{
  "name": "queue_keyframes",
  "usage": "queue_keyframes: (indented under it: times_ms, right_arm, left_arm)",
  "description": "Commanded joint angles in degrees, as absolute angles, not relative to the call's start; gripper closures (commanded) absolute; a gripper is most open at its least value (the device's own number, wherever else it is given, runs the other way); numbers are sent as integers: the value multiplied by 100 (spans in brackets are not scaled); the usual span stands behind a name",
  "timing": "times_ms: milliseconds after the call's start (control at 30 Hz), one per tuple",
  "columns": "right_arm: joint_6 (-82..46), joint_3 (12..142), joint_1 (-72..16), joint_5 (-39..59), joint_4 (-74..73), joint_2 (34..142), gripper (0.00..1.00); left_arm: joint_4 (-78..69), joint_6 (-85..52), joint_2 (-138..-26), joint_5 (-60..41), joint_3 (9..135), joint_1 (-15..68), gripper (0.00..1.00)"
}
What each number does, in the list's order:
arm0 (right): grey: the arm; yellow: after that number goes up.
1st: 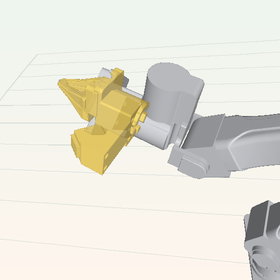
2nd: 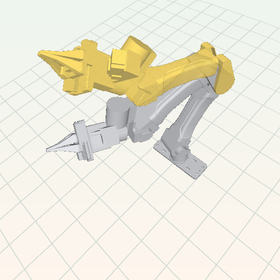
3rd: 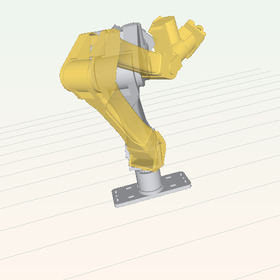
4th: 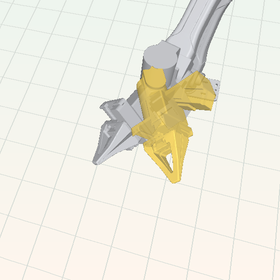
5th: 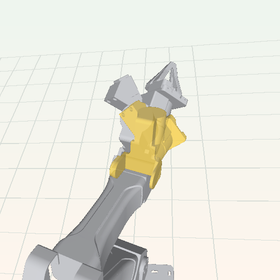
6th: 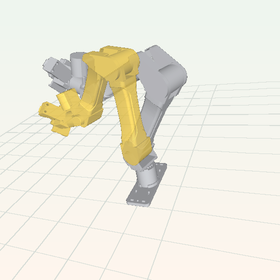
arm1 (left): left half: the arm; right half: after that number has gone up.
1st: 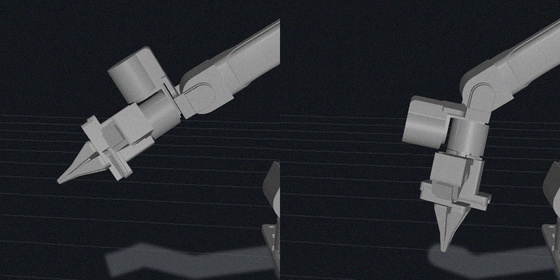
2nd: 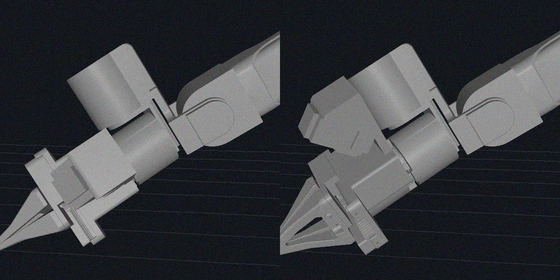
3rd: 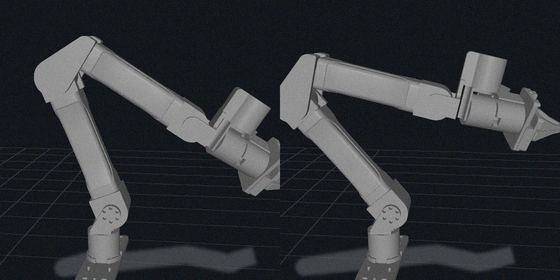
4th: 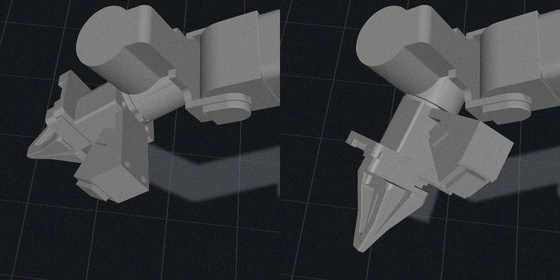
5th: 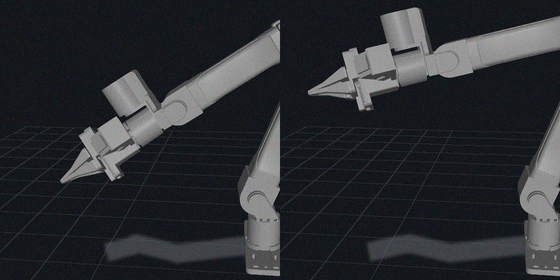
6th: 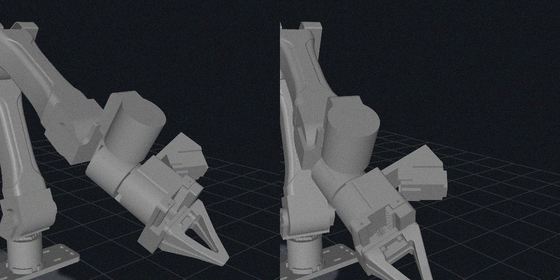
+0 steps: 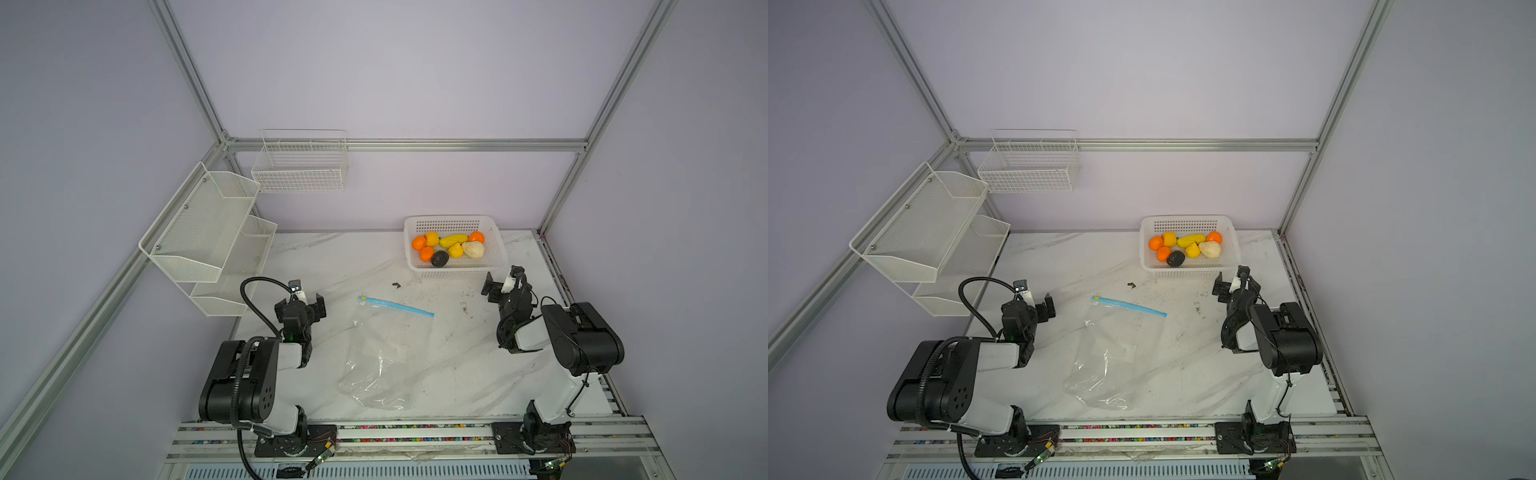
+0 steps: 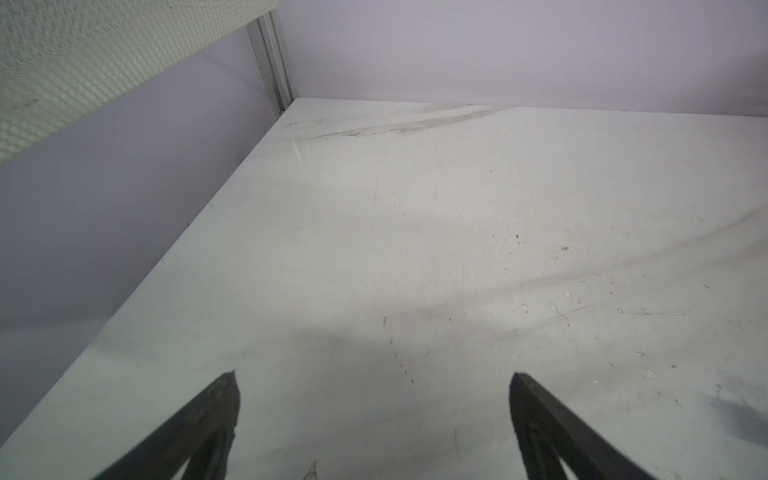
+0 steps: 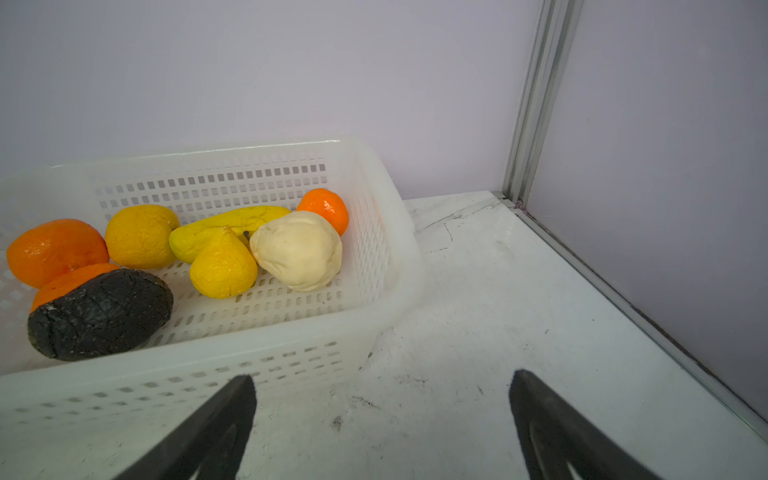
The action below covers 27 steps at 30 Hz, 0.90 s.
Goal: Place the food in the zip-top bag and seal the zipper
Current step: 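Move both grippers toward the blue zipper edge of the clear bag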
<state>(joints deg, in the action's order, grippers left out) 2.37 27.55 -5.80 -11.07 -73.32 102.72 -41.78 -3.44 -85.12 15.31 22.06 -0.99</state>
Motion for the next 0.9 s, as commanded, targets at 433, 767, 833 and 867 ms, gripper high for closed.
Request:
queue_keyframes:
  times_ms: [433,767,833,867]
  right_arm:
    - [-660,4849,-2039,-1576,-2635,8857,2]
    - [-325,5091,-3338,-436,-1167,8414,2]
    - [-222,4931,-3460,-224,-1182,8254,2]
    - [-192,4903,-3500,-87,-1121,8194,2]
  left_arm:
    - [517,-2129,-6734,1212,4032,272,0]
    - [1619,-2997,-6261,-343,3945,527,0]
    - [1982,-3112,-6142,-435,3985,541,0]
    - [2148,-3178,-6088,-516,3990,546,0]
